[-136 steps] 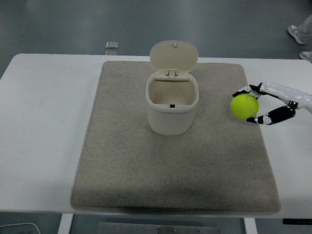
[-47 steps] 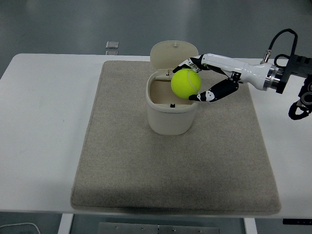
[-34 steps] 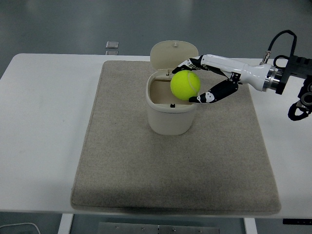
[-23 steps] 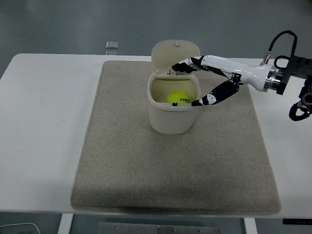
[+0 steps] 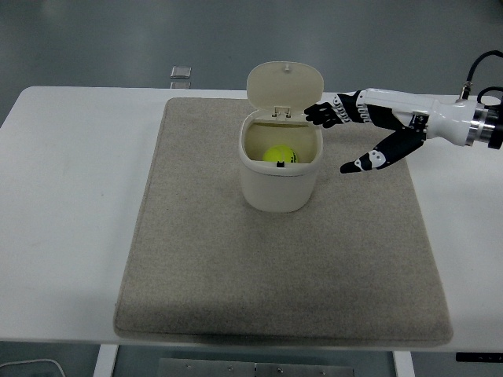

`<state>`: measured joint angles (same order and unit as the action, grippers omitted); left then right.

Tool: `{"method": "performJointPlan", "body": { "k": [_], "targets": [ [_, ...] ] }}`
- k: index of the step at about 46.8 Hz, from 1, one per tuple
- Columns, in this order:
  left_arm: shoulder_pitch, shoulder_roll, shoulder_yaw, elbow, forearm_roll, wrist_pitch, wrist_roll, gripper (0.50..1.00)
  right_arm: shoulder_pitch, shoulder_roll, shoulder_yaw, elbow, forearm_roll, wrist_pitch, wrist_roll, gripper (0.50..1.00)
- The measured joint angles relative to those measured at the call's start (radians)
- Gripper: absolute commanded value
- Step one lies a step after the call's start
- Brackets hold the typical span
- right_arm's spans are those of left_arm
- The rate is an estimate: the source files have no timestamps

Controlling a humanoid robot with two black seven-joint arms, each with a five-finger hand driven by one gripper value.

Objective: Pick up the tennis ball and place it in the box.

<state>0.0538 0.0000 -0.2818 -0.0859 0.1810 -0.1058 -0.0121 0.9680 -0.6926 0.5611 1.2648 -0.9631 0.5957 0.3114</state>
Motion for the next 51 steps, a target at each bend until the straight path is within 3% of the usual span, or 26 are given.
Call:
{"method": "performJointPlan", "body": {
  "k": [11,28,33,43,51],
  "targets": [
    [0.0,0.0,0.0,0.0,0.0,0.0,0.0,0.992,-0.003,-0.029,-0.012,-0.111,0.177,0.015,0.0,0.903],
    [0.0,0.0,0.0,0.0,0.0,0.0,0.0,0.992,-0.044,0.003,-0.014,-0.306,0.46,0.014,0.0,0.899],
    [0.0,0.0,0.0,0.0,0.0,0.0,0.0,0.992,-0.053,0.048,-0.015,-0.371,0.534,-0.02,-0.003,0.897],
    [0.0,0.0,0.0,0.0,0.0,0.0,0.0,0.992,-0.09,0.127,-0.003,-0.401,0.65,-0.14,-0.135,0.897],
    [0.0,0.0,0.0,0.0,0.0,0.0,0.0,0.992,-0.09,0.161,0.004,-0.412,0.704,-0.181,-0.216,0.897]
  ]
}}
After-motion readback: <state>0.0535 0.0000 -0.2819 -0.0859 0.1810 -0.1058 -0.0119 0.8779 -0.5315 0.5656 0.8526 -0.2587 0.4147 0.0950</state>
